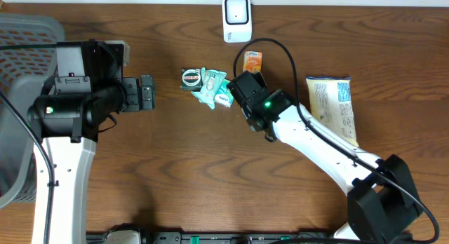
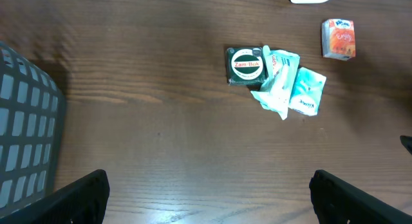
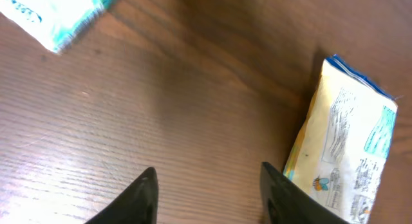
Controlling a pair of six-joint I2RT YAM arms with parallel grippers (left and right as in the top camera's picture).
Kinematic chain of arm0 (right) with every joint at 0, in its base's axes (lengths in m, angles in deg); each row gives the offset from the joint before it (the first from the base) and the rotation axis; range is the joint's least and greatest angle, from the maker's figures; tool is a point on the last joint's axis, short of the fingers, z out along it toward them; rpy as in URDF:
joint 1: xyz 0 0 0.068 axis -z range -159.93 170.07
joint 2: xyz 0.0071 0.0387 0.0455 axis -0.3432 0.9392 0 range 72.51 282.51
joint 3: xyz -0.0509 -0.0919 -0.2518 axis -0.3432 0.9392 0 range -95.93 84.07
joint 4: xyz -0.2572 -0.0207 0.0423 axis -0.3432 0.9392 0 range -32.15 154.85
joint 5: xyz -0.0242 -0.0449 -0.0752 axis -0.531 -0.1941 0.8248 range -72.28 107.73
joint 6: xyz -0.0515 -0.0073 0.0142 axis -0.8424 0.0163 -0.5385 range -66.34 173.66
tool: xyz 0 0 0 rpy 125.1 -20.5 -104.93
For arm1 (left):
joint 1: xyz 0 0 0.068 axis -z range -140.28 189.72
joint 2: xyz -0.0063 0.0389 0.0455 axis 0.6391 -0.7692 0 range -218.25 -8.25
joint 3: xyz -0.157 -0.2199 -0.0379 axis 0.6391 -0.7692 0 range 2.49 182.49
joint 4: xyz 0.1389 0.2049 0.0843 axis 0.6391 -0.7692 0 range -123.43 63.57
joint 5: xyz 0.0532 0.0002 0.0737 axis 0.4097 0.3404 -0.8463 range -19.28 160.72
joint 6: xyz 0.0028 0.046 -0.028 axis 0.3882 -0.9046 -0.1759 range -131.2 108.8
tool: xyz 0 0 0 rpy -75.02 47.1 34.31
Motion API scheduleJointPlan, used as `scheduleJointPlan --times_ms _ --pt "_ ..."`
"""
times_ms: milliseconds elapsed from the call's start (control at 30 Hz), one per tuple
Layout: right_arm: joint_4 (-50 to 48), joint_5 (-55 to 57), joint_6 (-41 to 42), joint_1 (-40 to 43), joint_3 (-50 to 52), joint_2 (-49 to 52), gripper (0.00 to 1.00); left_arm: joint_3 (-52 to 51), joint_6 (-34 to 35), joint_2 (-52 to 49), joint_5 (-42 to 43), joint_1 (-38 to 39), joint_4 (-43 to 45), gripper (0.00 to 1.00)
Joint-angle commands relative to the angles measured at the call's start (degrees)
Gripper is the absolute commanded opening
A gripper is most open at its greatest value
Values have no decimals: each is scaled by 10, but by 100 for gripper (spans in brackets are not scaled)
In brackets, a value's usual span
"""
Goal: Scan the item barcode
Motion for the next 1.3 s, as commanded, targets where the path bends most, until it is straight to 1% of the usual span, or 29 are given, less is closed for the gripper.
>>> scheduleJointPlan --times_ms 0,100,233,333,633,733,900,967,1200,1267 --pt "13 16 10 13 -24 0 55 4 -7 -2 -3 -3 -1 98" --pt "27 29 10 41 -24 0 60 4 -7 -2 -3 -3 -1 98" --pt "40 28 10 87 -16 2 71 4 -7 -2 -3 -3 -1 98" --pt "38 28 10 121 0 5 75 4 -7 -2 -3 -3 -1 98" --pt "-64 28 10 191 70 31 87 4 -7 -2 -3 -3 -1 98" --pt "-82 49 8 197 71 52 88 4 -7 -2 -3 -3 -1 98" --pt "-90 89 8 201 71 89 87 4 -7 -2 -3 -3 -1 98" --pt "-89 97 8 201 71 103 84 4 -7 -2 -3 -3 -1 98" --pt "-89 97 8 209 71 159 71 4 -7 -2 -3 -3 -1 98" --pt "-89 97 8 213 71 173 60 4 -7 -2 -3 -3 -1 98"
